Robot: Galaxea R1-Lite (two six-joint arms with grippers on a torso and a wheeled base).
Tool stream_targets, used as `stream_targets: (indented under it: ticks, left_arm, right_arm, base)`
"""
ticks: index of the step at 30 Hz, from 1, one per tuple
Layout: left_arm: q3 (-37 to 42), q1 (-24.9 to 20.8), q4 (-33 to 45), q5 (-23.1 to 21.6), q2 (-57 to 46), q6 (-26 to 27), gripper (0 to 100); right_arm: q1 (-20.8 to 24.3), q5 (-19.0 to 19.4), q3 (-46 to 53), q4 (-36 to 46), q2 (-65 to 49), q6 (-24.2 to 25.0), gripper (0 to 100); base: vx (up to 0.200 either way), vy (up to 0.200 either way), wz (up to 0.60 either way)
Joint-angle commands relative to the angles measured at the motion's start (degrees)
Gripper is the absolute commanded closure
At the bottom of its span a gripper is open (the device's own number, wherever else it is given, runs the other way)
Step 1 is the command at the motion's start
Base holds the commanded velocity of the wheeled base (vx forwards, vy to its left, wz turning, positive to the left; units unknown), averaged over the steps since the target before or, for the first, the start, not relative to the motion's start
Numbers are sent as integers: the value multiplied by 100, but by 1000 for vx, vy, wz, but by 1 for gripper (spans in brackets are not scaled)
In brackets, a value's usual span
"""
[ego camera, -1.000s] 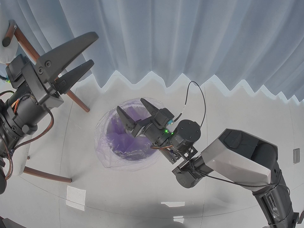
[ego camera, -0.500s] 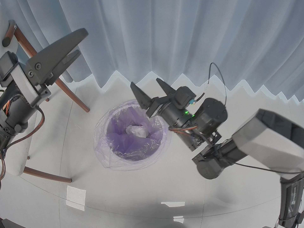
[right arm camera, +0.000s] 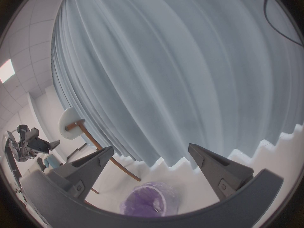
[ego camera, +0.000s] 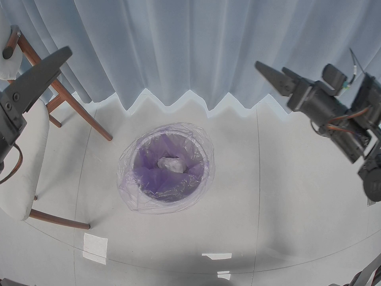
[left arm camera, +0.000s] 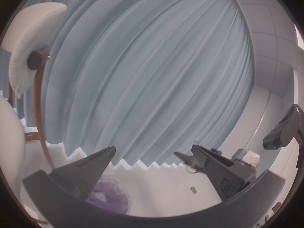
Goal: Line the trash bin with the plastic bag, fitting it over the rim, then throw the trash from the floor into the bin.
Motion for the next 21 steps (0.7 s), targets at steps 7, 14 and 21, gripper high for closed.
stream_targets:
  ticks: [7, 14, 21]
  left_arm:
    - [379, 1831, 5209, 970, -4625, 1029, 0]
    - [1943, 2745, 5218, 126, -6022, 1310, 0]
    - [3631, 2780, 4339, 548, -6110, 1873, 0]
  right_arm:
    - [-2280, 193, 2594, 5293, -7517, -547, 0]
    - [-3009, 518, 4079, 5644, -8880, -1233, 0]
    - [-3132, 835, 4765, 5802, -9126, -1391, 0]
  base:
    - [0, 0, 0]
    - [0, 0, 0]
    - [0, 0, 0]
